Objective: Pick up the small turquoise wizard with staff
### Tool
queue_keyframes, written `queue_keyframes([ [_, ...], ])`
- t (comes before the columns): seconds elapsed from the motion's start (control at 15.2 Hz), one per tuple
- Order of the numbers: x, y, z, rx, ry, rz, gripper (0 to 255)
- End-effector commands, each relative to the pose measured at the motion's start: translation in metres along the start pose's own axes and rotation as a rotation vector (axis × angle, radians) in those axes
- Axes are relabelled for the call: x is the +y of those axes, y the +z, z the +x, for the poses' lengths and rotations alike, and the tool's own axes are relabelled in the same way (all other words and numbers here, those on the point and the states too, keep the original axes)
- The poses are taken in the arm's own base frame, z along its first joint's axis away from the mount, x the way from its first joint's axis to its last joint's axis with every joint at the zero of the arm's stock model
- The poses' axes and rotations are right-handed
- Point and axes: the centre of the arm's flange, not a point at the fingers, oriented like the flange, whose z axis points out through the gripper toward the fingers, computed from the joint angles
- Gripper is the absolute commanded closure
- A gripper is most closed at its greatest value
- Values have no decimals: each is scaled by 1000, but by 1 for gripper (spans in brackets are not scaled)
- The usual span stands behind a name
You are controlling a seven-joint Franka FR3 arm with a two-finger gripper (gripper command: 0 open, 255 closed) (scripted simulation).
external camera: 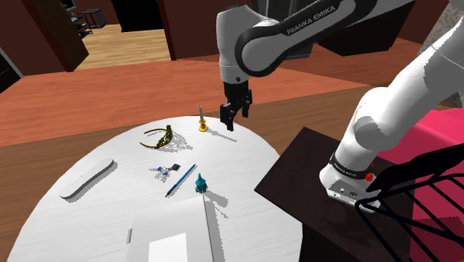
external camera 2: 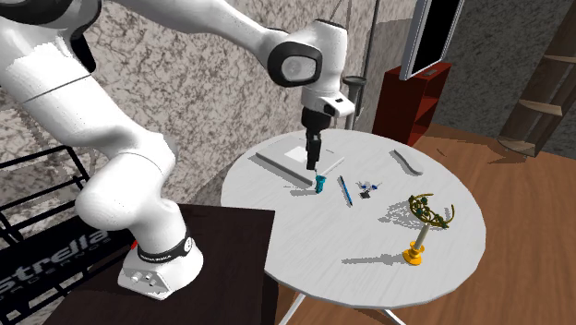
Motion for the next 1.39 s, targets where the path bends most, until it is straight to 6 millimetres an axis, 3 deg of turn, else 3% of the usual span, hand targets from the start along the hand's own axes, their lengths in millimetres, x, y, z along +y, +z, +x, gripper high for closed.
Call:
queue_keyframes([
  [0.0, -19, 17, 8, -10, 9, -3, 0],
  [1.12, -172, 174, 88, -97, 77, -36, 0],
  [1.32, -177, 190, 91, -100, 79, -37, 0],
])
